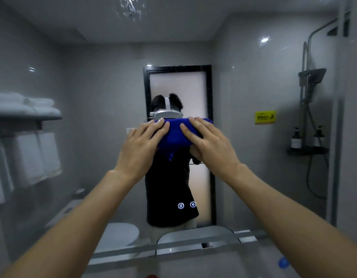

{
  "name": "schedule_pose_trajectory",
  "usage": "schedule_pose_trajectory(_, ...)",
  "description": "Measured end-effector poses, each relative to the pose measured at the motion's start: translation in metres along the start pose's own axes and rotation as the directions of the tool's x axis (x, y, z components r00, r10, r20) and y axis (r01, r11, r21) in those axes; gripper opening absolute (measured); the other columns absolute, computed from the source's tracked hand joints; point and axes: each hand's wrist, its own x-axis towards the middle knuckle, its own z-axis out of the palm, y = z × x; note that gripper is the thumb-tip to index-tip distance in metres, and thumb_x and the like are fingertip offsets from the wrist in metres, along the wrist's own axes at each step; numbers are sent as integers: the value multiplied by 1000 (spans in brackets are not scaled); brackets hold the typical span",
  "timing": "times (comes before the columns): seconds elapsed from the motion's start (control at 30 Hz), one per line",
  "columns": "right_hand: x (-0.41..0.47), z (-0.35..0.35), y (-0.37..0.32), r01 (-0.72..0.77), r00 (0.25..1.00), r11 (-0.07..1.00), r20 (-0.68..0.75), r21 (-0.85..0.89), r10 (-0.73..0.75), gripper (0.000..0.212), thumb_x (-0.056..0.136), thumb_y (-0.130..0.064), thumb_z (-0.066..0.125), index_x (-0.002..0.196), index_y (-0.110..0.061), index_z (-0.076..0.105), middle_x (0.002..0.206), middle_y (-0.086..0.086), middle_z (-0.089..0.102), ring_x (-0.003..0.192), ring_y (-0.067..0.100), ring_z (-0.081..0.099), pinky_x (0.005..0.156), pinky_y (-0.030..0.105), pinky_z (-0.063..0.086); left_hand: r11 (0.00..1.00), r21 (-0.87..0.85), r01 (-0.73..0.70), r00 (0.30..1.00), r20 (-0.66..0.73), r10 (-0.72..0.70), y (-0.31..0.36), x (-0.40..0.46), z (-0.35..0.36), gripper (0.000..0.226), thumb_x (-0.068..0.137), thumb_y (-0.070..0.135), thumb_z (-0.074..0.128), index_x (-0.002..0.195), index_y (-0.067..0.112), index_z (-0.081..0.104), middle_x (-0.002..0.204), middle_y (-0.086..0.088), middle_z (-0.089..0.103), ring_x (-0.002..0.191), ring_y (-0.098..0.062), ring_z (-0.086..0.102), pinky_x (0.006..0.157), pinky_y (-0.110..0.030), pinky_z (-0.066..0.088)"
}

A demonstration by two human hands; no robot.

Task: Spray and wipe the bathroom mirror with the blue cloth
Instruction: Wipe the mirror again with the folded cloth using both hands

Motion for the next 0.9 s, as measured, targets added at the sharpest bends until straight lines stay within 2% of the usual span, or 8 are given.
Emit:
schedule_pose_trajectory(0.17, -39, 4, -19, -41, 999, 999, 9, 9, 41, 58, 84, -9, 73, 139, -19, 59, 141, 13, 58, 125, 32, 58, 101, 44, 51, 999, 0, 33, 998, 52, -33, 24, -32, 6, 65, 73, 5, 73, 136, 9, 56, 137, -11, 59, 116, -35, 58, 88, -42, 42)
schedule_pose_trajectory(0.33, -81, 6, -38, -47, 997, 997, 62, 52, 44, 51, 89, -9, 51, 139, -19, 58, 136, 14, 61, 120, 32, 59, 99, 45, 51, 1000, 25, 10, 993, 114, -13, 47, -69, 15, 58, 77, 9, 63, 135, 8, 57, 135, -13, 60, 115, -33, 60, 87, -42, 47)
schedule_pose_trajectory(0.47, -107, 2, -52, -82, 982, 990, 180, 119, 60, 59, 78, -9, 72, 135, -18, 61, 126, 12, 66, 107, 30, 64, 84, 42, 56, 998, 58, -30, 986, 166, 20, 63, -87, 19, 59, 68, 10, 77, 126, 9, 63, 123, -12, 67, 102, -31, 64, 81, -43, 48)
schedule_pose_trajectory(0.53, -118, -5, -56, -123, 948, 974, 312, 190, 59, 67, 71, -14, 80, 134, -20, 61, 122, 8, 68, 104, 28, 64, 80, 40, 54, 999, 17, -39, 975, 219, 34, 67, -98, 15, 61, 63, 19, 78, 122, 12, 64, 117, -8, 69, 96, -29, 63, 78, -43, 48)
schedule_pose_trajectory(0.6, -128, -20, -59, -211, 873, 934, 486, 289, 46, 64, 78, -20, 71, 139, -25, 56, 125, 2, 66, 109, 22, 61, 88, 37, 50, 998, -67, 1, 960, 278, 18, 72, -114, 9, 61, 61, 26, 72, 121, 17, 63, 113, 0, 69, 93, -23, 61, 77, -39, 47)
schedule_pose_trajectory(0.67, -137, -42, -64, -410, 769, 799, 637, 440, 44, 57, 86, -23, 61, 142, -30, 52, 124, -4, 63, 108, 10, 57, 94, 30, 48, 968, -218, 122, 936, 349, -40, 79, -134, -3, 56, 66, 32, 63, 121, 23, 60, 111, 9, 68, 93, -12, 58, 80, -33, 44)
schedule_pose_trajectory(0.77, -145, -79, -76, -659, 657, 509, 753, 553, 31, 48, 88, -22, 58, 135, -31, 57, 108, -9, 67, 90, 5, 64, 81, 23, 54, 785, -459, 415, 846, 513, -147, 92, -161, -31, 50, 73, 34, 56, 124, 33, 53, 103, 23, 59, 88, 5, 51, 85, -24, 42)
schedule_pose_trajectory(0.9, -159, -114, -98, -880, 458, 151, 889, 451, 14, 37, 91, -7, 57, 121, -26, 68, 103, 3, 74, 83, 17, 72, 73, 29, 58, 243, -574, 782, 621, 745, -242, 109, -193, -70, 50, 69, 26, 62, 118, 34, 56, 98, 4, 70, 80, -12, 68, 70, -28, 57)
